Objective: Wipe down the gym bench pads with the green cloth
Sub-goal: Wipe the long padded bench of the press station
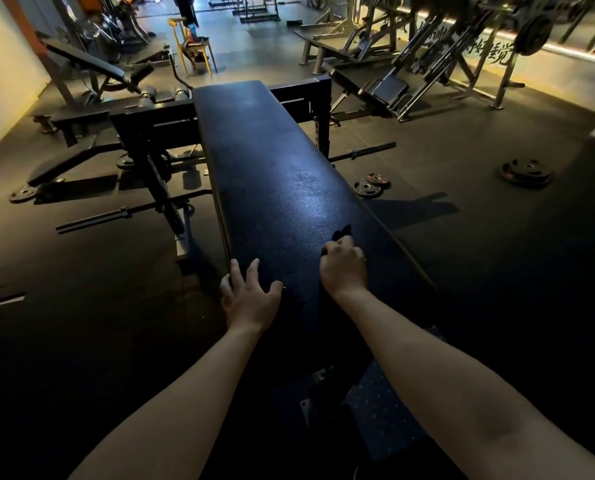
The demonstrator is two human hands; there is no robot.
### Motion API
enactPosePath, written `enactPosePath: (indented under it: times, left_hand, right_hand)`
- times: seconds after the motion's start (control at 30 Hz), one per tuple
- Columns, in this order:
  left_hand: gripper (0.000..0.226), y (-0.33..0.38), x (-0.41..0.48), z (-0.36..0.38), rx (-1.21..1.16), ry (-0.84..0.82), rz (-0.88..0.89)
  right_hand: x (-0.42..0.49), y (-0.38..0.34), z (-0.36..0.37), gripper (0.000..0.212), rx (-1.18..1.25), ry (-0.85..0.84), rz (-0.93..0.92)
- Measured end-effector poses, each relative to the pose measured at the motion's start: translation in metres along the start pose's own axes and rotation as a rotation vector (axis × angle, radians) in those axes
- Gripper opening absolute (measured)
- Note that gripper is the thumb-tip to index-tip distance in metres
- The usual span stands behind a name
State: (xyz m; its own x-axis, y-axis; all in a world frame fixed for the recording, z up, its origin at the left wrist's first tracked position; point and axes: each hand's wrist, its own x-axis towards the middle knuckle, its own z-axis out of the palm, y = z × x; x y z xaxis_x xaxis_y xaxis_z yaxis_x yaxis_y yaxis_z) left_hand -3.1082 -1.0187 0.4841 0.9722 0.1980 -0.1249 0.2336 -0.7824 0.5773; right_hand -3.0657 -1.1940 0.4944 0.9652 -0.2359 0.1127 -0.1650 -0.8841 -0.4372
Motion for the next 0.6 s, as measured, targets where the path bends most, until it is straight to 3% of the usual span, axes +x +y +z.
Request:
enactPosePath:
  times: [0.2, 0.27, 0.33, 0.4, 0.5, 0.6]
  left_hand:
    - [0.063, -0.002, -0.003, -0.003, -0.01, 0.006, 0.04]
    - [0.067, -0.008, -0.007, -0.003, -0.05, -0.001, 0.086]
    - [0.076, -0.017, -0.013, -0.004, -0.144, -0.007, 0.107]
    - [0.088, -0.025, -0.017, -0.005, -0.251, -0.025, 0.091]
    - [0.1, -0.032, -0.021, -0.006, -0.304, -0.068, 0.091]
    - [0.103, -0.04, -0.025, -0.011, -0.31, -0.093, 0.114]
  right_hand:
    - [-0.036, -0.057, 0.013, 0.025, 0.235, -0.17, -0.295]
    - [-0.033, -0.049, 0.009, 0.027, 0.284, -0.105, -0.327]
    - [-0.019, -0.025, 0.003, 0.032, 0.278, 0.057, -0.258]
    - [-0.001, 0.004, -0.01, 0.04, 0.188, 0.166, -0.074]
    - [0.009, 0.034, -0.02, 0.045, 0.006, 0.086, 0.158]
    - [0.005, 0.027, -0.013, 0.036, -0.029, 0.023, 0.157]
